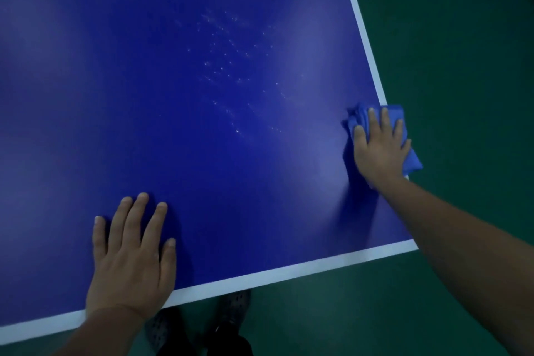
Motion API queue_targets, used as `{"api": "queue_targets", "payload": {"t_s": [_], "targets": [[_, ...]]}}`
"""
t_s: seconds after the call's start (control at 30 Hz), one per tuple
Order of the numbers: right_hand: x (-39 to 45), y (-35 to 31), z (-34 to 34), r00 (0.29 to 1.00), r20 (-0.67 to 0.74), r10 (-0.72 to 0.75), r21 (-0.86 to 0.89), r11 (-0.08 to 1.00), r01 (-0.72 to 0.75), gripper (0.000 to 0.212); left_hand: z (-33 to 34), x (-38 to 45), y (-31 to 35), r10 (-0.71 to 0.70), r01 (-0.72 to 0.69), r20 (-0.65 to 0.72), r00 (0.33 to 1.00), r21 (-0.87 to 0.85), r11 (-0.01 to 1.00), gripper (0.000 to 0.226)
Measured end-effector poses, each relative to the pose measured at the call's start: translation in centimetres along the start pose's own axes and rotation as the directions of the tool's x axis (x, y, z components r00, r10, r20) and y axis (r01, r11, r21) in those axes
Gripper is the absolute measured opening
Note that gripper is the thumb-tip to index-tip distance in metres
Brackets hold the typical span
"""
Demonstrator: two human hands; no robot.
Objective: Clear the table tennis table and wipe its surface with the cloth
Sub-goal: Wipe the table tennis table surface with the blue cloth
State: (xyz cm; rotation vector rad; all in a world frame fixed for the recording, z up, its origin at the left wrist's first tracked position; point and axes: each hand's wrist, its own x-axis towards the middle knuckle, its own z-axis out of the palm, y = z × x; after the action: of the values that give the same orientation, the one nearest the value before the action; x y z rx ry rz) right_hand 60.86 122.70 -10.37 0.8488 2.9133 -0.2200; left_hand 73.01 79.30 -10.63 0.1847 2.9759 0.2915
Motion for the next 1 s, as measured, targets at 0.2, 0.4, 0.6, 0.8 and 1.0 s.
{"api": "queue_targets", "payload": {"t_s": [0.2, 0.4, 0.6, 0.8, 1.0], "targets": [[-4.3, -2.2, 1.2, 0.95, 0.01, -0.311, -0.088, 0.946, 0.311, 0.061, 0.2, 0.0, 0.0, 0.01, -0.01, -0.005, 1.0, -0.008, 1.0, 0.064], [-1.4, -1.1, 0.2, 0.919, 0.096, -0.382, -0.129, 0.911, 0.392, 0.062, 0.3, 0.2, 0.1, 0.011, -0.011, -0.01, 1.0, 0.008, 1.0, 0.064], [3.3, -0.5, -0.2, 0.965, 0.072, -0.253, -0.065, 0.964, 0.258, 0.059, 0.4, 0.2, 0.2, 0.004, -0.003, -0.01, 1.0, 0.017, 1.0, 0.063], [-11.6, 9.0, 0.0, 0.983, 0.065, -0.17, -0.048, 0.984, 0.173, 0.064, 0.2, 0.1, 0.2, 0.0, 0.0, 0.009, 1.0, 0.004, 1.0, 0.063], [-12.4, 6.6, 0.6, 0.996, 0.028, 0.082, -0.032, 0.996, -0.081, 0.07, 0.0, 0.1, 0.2, 0.002, -0.002, 0.015, 1.0, -0.001, 1.0, 0.063]]}}
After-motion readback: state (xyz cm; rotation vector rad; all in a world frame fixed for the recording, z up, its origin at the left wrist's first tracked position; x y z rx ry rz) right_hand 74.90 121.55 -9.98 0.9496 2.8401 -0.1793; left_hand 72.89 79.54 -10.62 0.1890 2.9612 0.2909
